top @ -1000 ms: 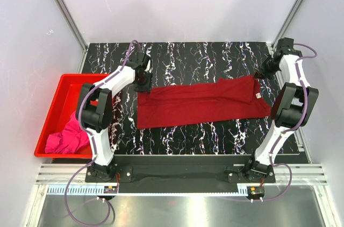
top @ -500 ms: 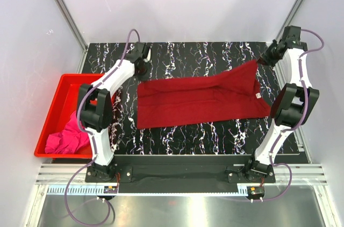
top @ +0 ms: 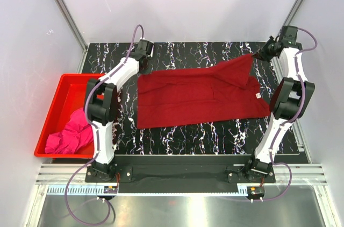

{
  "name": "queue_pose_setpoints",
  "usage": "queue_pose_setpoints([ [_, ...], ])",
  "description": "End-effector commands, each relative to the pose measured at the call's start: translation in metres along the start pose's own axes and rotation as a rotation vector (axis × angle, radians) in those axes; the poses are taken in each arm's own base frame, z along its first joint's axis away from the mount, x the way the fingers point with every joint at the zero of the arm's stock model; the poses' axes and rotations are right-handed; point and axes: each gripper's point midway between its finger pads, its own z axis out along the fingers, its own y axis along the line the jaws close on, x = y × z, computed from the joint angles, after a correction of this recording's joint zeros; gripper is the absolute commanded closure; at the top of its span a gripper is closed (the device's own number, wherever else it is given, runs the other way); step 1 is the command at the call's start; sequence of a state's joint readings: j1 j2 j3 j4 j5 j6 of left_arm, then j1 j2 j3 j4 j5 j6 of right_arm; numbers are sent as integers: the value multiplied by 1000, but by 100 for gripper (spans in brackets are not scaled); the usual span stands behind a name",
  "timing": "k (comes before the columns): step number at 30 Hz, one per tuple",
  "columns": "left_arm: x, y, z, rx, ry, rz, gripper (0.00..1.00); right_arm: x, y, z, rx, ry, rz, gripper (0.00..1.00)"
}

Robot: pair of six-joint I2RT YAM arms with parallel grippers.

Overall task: Fold and stack the t-shirts
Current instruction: Fold the tshirt

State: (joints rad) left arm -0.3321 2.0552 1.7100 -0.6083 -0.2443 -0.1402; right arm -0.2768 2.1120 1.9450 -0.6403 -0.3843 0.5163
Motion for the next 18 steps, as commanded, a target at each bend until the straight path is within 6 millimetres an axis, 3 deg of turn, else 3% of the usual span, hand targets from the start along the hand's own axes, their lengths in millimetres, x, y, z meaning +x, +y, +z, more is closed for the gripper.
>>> queue_pose_setpoints([
  [1, -48, 6, -1, -30, -148, -1, 100, -24, 30, -7, -91, -73, -46, 100],
  [8, -78, 6, 0, -34, -260, 20, 100, -32, 32, -8, -83, -76, -64, 100],
  [18, -87, 5, 0, -28, -288, 51, 100, -31, 34, -9, -94, -63, -80, 100],
])
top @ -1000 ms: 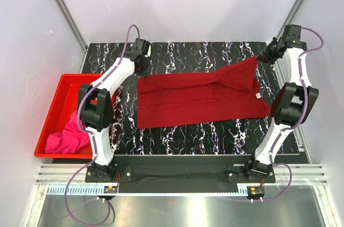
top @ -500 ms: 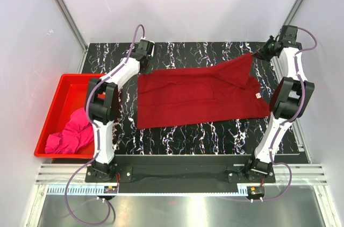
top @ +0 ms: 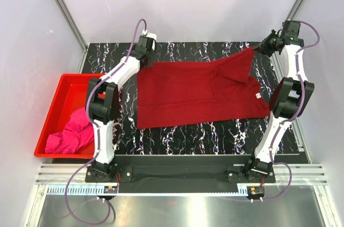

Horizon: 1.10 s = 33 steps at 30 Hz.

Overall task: Fold and stack the t-shirts
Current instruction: Fold the tshirt

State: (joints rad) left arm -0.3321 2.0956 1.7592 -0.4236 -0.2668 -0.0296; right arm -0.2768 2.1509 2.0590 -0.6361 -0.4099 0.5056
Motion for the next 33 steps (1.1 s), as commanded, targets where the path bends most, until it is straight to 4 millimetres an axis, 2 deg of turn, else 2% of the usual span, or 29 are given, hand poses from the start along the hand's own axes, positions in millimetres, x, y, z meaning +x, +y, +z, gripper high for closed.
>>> queue_pose_setpoints([
  [1, -33, 8, -4, -22, -95, -7, 100, -9, 13, -4, -37, -17, -39, 100],
  [6, -25, 6, -10, -16, -76, -11, 100, -11, 18, -10, -38, -21, -40, 100],
  [14, 5, 15, -23, -70, 16, -65, 100, -9, 13, -30, 1, -20, -38, 100],
  [15, 14, 14, -24, -69, 33, -63, 100, -10, 13, -32, -1, -22, -35, 100],
  [16, 11, 14, -30, -69, 23, -74, 100, -10, 14, -35, -9, -20, -31, 100],
  [18, 21, 14, -33, -67, 39, -77, 100, -7, 17, -41, -14, -12, -26, 100],
  [22, 26, 10, -44, -51, 47, -88, 100, 1, 20, -50, -11, -2, 2, 100],
  [27, 31, 4, -57, -40, 60, -86, 100, 17, 9, -64, 36, 20, 31, 100],
  [33, 50, -1, -71, -35, 108, -104, 100, 27, -2, -78, 84, 22, 56, 100],
])
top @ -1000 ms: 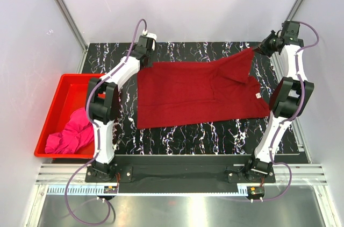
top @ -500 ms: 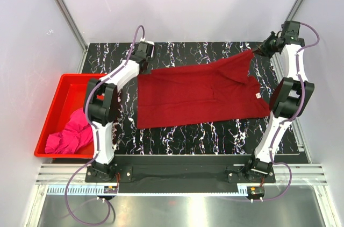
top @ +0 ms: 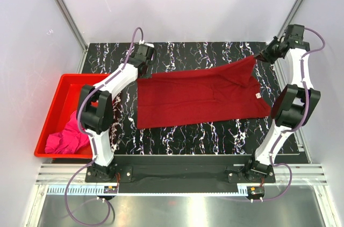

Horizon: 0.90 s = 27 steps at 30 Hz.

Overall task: Fold and stack the t-shirts
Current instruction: Fold the tshirt

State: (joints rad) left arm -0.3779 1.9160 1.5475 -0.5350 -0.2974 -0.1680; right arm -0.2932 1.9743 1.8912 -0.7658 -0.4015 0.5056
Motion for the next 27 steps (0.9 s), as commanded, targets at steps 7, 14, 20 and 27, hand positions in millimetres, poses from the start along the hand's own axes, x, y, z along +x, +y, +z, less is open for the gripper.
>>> queue_pose_setpoints([
  [7, 24, -1, -30, -6, 21, -25, 100, 7, -5, -32, 37, -31, 18, 100],
  [14, 51, -3, -34, -3, 63, -18, 100, 17, -18, -33, 80, -14, 36, 100],
  [20, 63, -8, -36, 9, 82, -15, 100, 21, -26, -34, 106, -7, 51, 100],
  [27, 78, -16, -36, 28, 103, -11, 100, 23, -36, -37, 139, -5, 49, 100],
])
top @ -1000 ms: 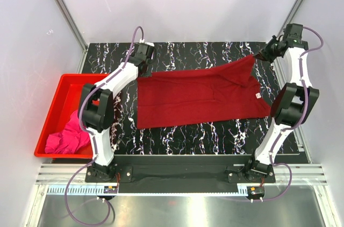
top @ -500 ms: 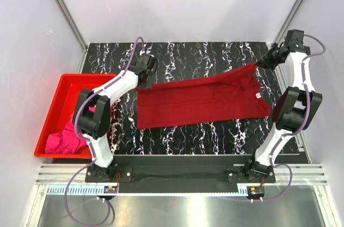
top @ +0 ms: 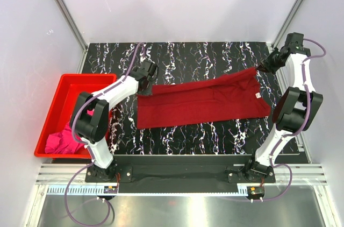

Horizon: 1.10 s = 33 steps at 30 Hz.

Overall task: Fold and stack the t-shirts
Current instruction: Fold the tshirt

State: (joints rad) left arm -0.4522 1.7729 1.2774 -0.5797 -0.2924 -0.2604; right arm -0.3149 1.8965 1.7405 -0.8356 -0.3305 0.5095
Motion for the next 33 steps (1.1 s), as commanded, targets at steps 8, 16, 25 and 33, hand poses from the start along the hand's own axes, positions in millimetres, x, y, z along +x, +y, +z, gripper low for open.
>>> queue_pose_setpoints([
  [8, 4, -6, -1, -1, -15, 0, 100, 0, -12, -24, 48, -42, 2, 100],
  [16, 15, -3, 7, -20, 11, 23, 100, 16, -29, -18, 97, -3, 9, 100],
  [25, 24, -5, 11, -8, 35, 23, 100, 27, -39, -19, 129, 14, 19, 100],
  [33, 27, -9, 15, 4, 45, 25, 100, 33, -47, -13, 150, 29, 17, 100],
])
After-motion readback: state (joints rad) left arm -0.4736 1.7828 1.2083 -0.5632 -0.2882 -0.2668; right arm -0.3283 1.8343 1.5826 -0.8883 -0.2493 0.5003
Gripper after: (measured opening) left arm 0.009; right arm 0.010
